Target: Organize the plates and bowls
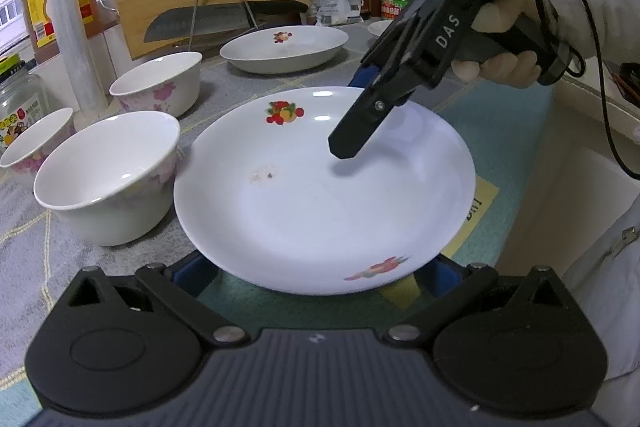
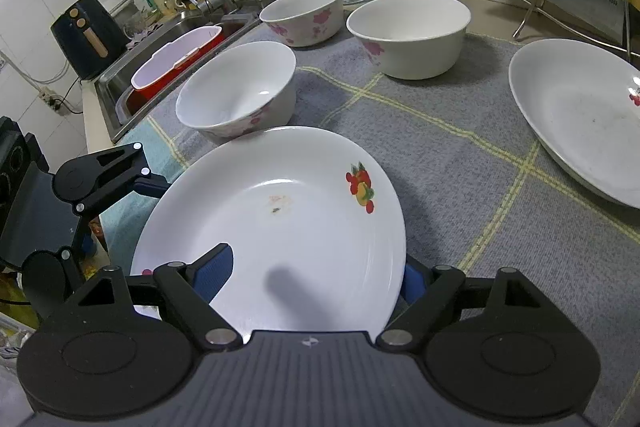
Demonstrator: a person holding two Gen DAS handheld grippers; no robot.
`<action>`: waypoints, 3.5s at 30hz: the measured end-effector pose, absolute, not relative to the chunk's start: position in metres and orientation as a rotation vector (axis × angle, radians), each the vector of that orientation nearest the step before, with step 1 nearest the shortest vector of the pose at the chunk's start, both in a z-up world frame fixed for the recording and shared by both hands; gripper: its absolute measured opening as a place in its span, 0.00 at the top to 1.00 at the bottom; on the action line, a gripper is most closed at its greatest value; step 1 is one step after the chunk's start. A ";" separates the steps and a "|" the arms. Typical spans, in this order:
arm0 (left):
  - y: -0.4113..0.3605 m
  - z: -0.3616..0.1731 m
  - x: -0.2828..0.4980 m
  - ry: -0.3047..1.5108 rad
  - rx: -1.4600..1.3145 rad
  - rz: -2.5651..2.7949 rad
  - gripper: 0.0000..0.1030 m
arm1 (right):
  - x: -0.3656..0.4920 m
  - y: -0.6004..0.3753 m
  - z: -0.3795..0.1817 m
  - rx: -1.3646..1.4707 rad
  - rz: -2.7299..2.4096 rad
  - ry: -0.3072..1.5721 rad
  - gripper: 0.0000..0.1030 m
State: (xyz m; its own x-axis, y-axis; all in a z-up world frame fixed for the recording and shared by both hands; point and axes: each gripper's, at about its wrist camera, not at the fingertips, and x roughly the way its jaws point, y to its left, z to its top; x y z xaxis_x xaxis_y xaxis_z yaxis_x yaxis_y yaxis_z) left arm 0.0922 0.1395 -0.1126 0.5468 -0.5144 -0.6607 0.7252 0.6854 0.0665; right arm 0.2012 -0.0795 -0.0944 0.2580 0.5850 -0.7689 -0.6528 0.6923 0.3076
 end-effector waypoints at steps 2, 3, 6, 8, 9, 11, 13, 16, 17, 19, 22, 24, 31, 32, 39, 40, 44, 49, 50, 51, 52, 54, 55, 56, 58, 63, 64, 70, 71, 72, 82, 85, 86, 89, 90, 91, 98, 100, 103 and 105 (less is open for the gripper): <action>0.139 -0.112 0.093 0.662 0.354 -0.752 0.00 | 0.200 -0.079 -0.094 -0.084 0.842 1.002 0.14; 0.138 -0.111 0.093 0.663 0.356 -0.751 0.00 | 0.199 -0.079 -0.093 -0.085 0.841 1.002 0.14; 0.138 -0.111 0.092 0.666 0.361 -0.752 0.00 | 0.199 -0.079 -0.093 -0.087 0.844 1.007 0.14; 0.138 -0.111 0.092 0.669 0.361 -0.755 0.00 | 0.200 -0.079 -0.095 -0.088 0.848 1.011 0.14; 0.139 -0.111 0.093 0.667 0.358 -0.758 0.00 | 0.201 -0.079 -0.095 -0.086 0.851 1.011 0.14; 0.142 -0.112 0.093 0.663 0.354 -0.767 0.00 | 0.203 -0.079 -0.095 -0.079 0.855 1.014 0.14; 0.144 -0.112 0.094 0.658 0.347 -0.779 0.00 | 0.204 -0.078 -0.096 -0.074 0.858 1.013 0.14; 0.147 -0.112 0.097 0.663 0.333 -0.795 0.00 | 0.208 -0.079 -0.097 -0.061 0.864 1.004 0.14; 0.146 -0.113 0.096 0.658 0.335 -0.799 0.00 | 0.208 -0.078 -0.097 -0.053 0.865 1.002 0.14; 0.146 -0.113 0.096 0.656 0.336 -0.802 0.00 | 0.211 -0.078 -0.097 -0.036 0.867 1.004 0.13; 0.145 -0.113 0.097 0.658 0.343 -0.800 0.00 | 0.211 -0.076 -0.096 -0.042 0.866 1.005 0.13; 0.145 -0.112 0.096 0.661 0.349 -0.799 0.00 | 0.210 -0.076 -0.096 -0.050 0.867 1.007 0.13; 0.140 -0.110 0.097 0.685 0.356 -0.792 0.00 | 0.209 -0.078 -0.093 -0.051 0.865 1.010 0.13; 0.140 -0.109 0.097 0.689 0.352 -0.793 0.00 | 0.209 -0.079 -0.093 -0.053 0.865 1.012 0.13; 0.135 -0.107 0.096 0.699 0.335 -0.788 0.00 | 0.206 -0.089 -0.088 -0.054 0.870 1.007 0.13; 0.135 -0.107 0.096 0.702 0.330 -0.787 0.00 | 0.206 -0.090 -0.087 -0.054 0.871 1.006 0.13; 0.127 -0.103 0.095 0.701 0.335 -0.778 0.00 | 0.205 -0.098 -0.081 -0.057 0.882 0.996 0.13; 0.116 -0.097 0.095 0.704 0.328 -0.770 0.00 | 0.204 -0.111 -0.074 -0.060 0.896 0.986 0.13; 0.114 -0.097 0.095 0.703 0.329 -0.768 0.00 | 0.205 -0.114 -0.073 -0.061 0.899 0.984 0.13; 0.111 -0.096 0.095 0.702 0.330 -0.765 0.00 | 0.205 -0.117 -0.071 -0.063 0.902 0.982 0.13; 0.107 -0.095 0.094 0.702 0.331 -0.762 0.00 | 0.206 -0.119 -0.070 -0.066 0.904 0.981 0.13; 0.100 -0.093 0.094 0.703 0.329 -0.756 0.00 | 0.207 -0.125 -0.068 -0.073 0.908 0.979 0.13; 0.096 -0.092 0.094 0.704 0.327 -0.754 0.00 | 0.207 -0.128 -0.067 -0.075 0.910 0.976 0.13; 0.093 -0.091 0.094 0.703 0.325 -0.751 0.00 | 0.207 -0.132 -0.065 -0.076 0.912 0.973 0.13; 0.084 -0.089 0.093 0.701 0.321 -0.745 0.00 | 0.209 -0.139 -0.063 -0.078 0.914 0.969 0.13; 0.064 -0.083 0.095 0.693 0.322 -0.742 0.00 | 0.212 -0.160 -0.055 -0.081 0.911 0.952 0.13; 0.060 -0.082 0.096 0.690 0.324 -0.743 0.00 | 0.212 -0.164 -0.053 -0.080 0.910 0.948 0.13; 0.033 -0.074 0.100 0.681 0.333 -0.757 0.00 | 0.214 -0.195 -0.046 -0.077 0.890 0.928 0.13; 0.029 -0.073 0.101 0.678 0.336 -0.760 0.00 | 0.214 -0.200 -0.045 -0.075 0.884 0.924 0.13; 0.024 -0.072 0.103 0.675 0.339 -0.765 0.00 | 0.215 -0.206 -0.044 -0.073 0.878 0.920 0.13; -0.022 -0.066 0.124 0.662 0.360 -0.823 0.00 | 0.220 -0.262 -0.037 -0.046 0.811 0.893 0.13; -0.037 -0.065 0.131 0.655 0.372 -0.839 0.00 | 0.221 -0.277 -0.036 -0.042 0.789 0.887 0.13; -0.042 -0.065 0.133 0.654 0.375 -0.846 0.00 | 0.222 -0.283 -0.036 -0.039 0.782 0.886 0.13; -0.058 -0.064 0.141 0.651 0.378 -0.862 0.00 | 0.225 -0.300 -0.035 -0.034 0.761 0.878 0.13; -0.063 -0.064 0.143 0.649 0.381 -0.868 0.00 | 0.227 -0.306 -0.035 -0.031 0.754 0.876 0.13; -0.068 -0.064 0.144 0.645 0.385 -0.873 0.00 | 0.228 -0.311 -0.035 -0.028 0.748 0.873 0.13; -0.107 -0.065 0.156 0.631 0.399 -0.909 0.01 | 0.236 -0.344 -0.033 -0.017 0.705 0.859 0.13; -0.116 -0.066 0.159 0.630 0.404 -0.918 0.01 | 0.238 -0.354 -0.034 -0.012 0.694 0.858 0.13; -0.128 -0.068 0.166 0.629 0.410 -0.932 0.01 | 0.241 -0.365 -0.034 -0.009 0.676 0.857 0.13; -0.134 -0.069 0.169 0.630 0.413 -0.942 0.01 | 0.242 -0.371 -0.035 -0.009 0.664 0.858 0.13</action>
State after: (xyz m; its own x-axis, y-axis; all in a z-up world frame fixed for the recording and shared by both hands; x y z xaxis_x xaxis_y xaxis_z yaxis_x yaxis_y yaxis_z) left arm 0.1693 -0.1341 -0.0695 0.4320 -0.6146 -0.6601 0.8449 0.5319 0.0577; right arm 0.2418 -0.3710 -0.0351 0.4671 0.5382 -0.7015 -0.5449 0.8000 0.2510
